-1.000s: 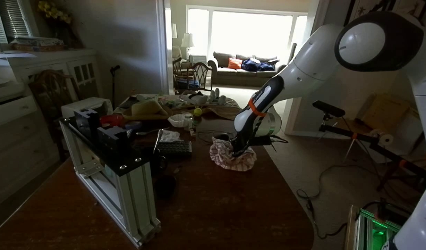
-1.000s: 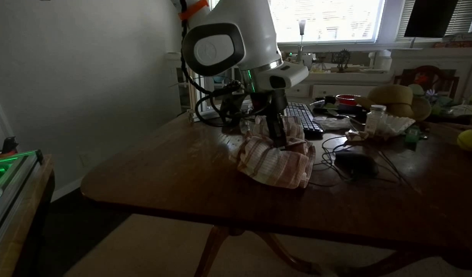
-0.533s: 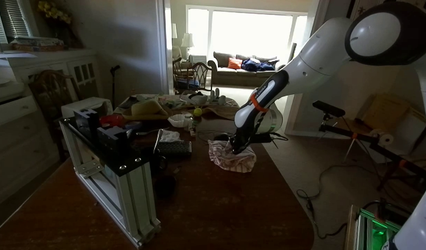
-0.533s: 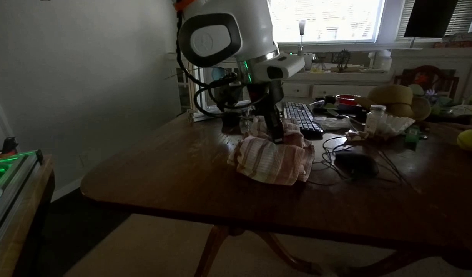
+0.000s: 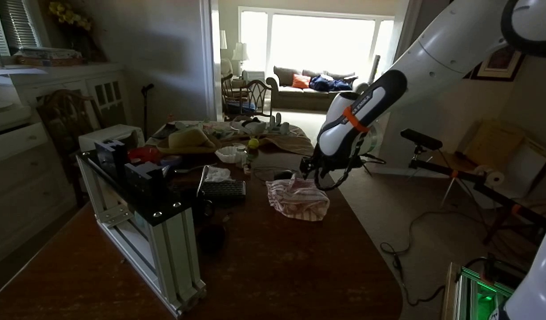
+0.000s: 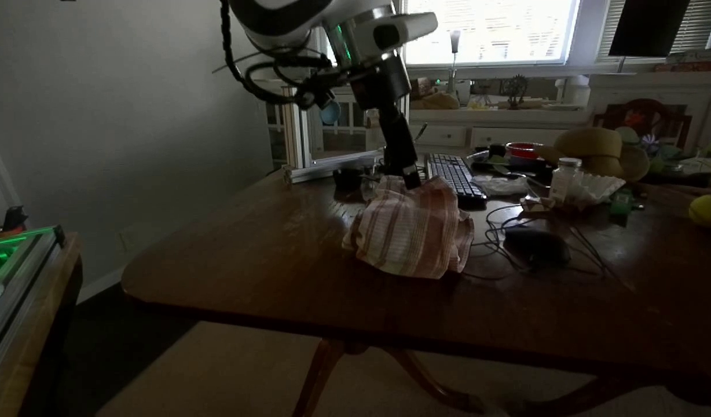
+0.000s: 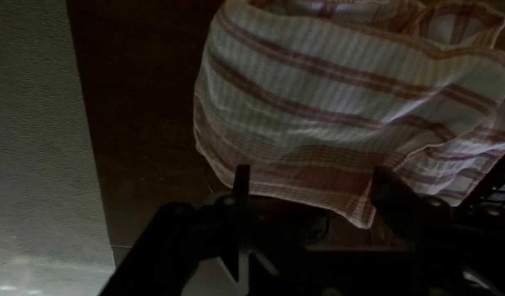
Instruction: Fold the towel once in length then once in width
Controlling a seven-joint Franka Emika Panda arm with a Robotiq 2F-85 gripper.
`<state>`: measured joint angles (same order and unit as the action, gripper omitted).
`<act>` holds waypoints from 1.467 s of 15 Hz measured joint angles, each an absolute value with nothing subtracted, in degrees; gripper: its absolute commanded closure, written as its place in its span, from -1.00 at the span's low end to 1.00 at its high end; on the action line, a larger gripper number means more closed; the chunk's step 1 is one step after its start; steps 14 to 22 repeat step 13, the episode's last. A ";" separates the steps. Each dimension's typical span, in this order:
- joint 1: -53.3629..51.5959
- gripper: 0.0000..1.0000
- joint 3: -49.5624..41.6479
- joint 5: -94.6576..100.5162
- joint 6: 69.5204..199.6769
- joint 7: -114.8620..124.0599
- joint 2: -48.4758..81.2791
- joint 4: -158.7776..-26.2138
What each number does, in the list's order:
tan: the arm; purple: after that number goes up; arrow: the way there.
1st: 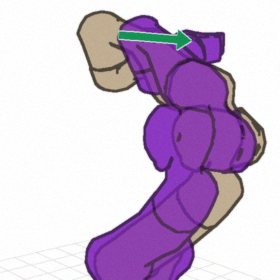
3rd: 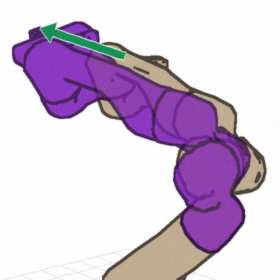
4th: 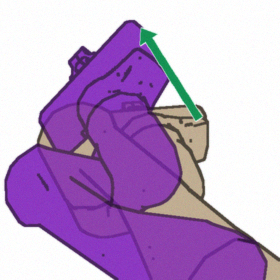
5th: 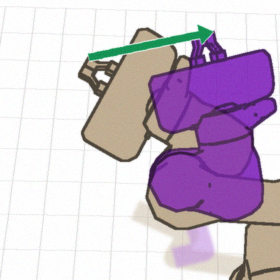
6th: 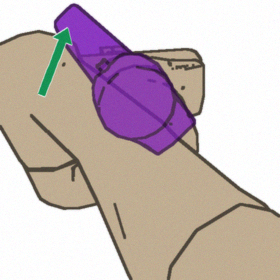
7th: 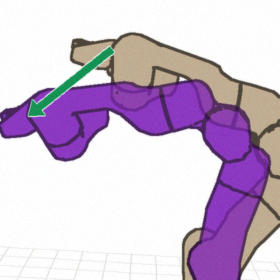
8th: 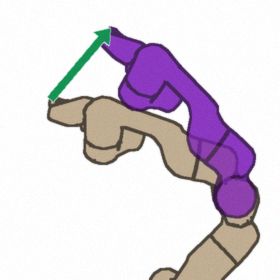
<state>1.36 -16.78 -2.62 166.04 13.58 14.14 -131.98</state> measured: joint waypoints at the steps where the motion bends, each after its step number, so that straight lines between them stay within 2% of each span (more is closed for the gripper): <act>1: -0.80 -1.00 -19.19 0.05 165.12 16.93 12.13 -132.98; 5: -6.98 -0.99 -24.48 11.44 155.95 32.22 2.94 -134.97; 11: -0.27 -1.00 -11.07 14.21 134.62 44.84 -12.56 -135.41; 22: 0.59 -1.00 -9.90 14.21 133.22 45.59 -14.29 -135.73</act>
